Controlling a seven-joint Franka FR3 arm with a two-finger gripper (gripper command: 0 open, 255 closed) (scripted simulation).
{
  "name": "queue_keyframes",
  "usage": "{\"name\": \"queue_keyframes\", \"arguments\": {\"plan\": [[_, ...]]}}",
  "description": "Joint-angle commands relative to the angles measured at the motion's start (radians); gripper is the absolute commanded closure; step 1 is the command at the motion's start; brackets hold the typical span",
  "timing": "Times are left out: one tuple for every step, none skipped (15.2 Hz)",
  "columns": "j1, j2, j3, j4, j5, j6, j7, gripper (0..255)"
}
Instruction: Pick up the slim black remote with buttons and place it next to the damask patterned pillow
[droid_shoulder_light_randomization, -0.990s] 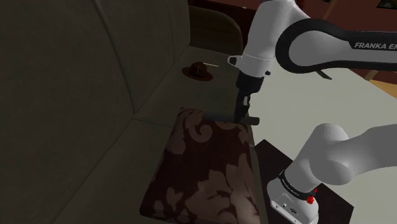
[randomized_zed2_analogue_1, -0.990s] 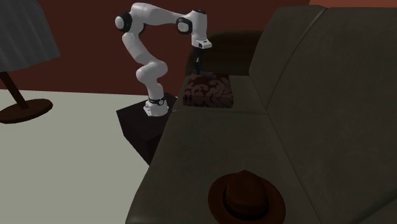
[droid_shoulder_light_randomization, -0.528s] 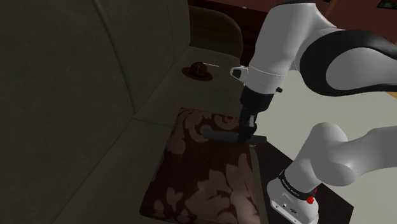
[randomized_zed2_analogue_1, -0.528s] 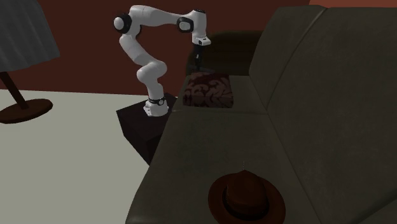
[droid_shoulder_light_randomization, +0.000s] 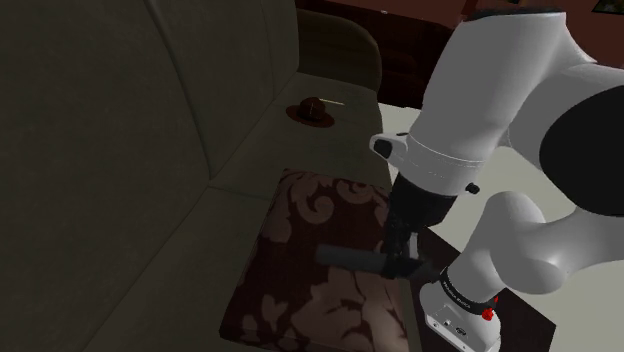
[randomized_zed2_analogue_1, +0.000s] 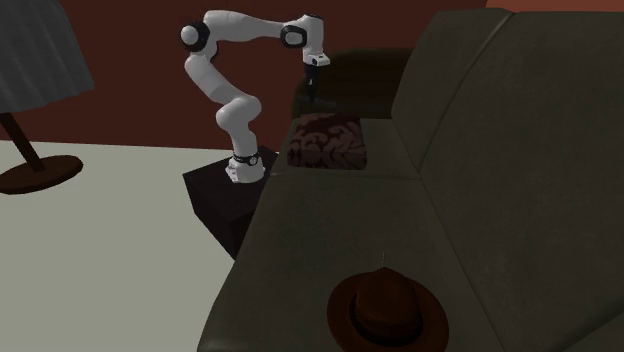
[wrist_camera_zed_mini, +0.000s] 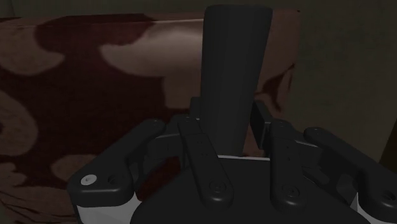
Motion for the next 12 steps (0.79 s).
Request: {"name": "queue_keyframes", "arguments": {"plan": [[0.016, 0.002, 0.044, 0.016, 0.03, 0.001, 0.05, 255], [0.022, 0.008, 0.067, 0.028, 0.044, 0.003, 0.075, 255], [0.027, 0.015, 0.09, 0.042, 0.056, 0.006, 0.099, 255], [0.031, 0.023, 0.114, 0.056, 0.068, 0.009, 0.124, 255], [0.033, 0.033, 0.138, 0.072, 0.08, 0.012, 0.149, 255], [0.035, 0.043, 0.163, 0.088, 0.09, 0.016, 0.174, 255], [0.036, 0.054, 0.188, 0.106, 0.1, 0.02, 0.199, 255], [0.035, 0.066, 0.214, 0.124, 0.109, 0.024, 0.223, 255], [0.033, 0.079, 0.24, 0.144, 0.116, 0.029, 0.248, 255], [0.03, 0.092, 0.267, 0.164, 0.123, 0.034, 0.273, 255], [0.025, 0.107, 0.295, 0.186, 0.129, 0.039, 0.299, 255], [0.019, 0.122, 0.323, 0.208, 0.133, 0.045, 0.324, 255]]}}
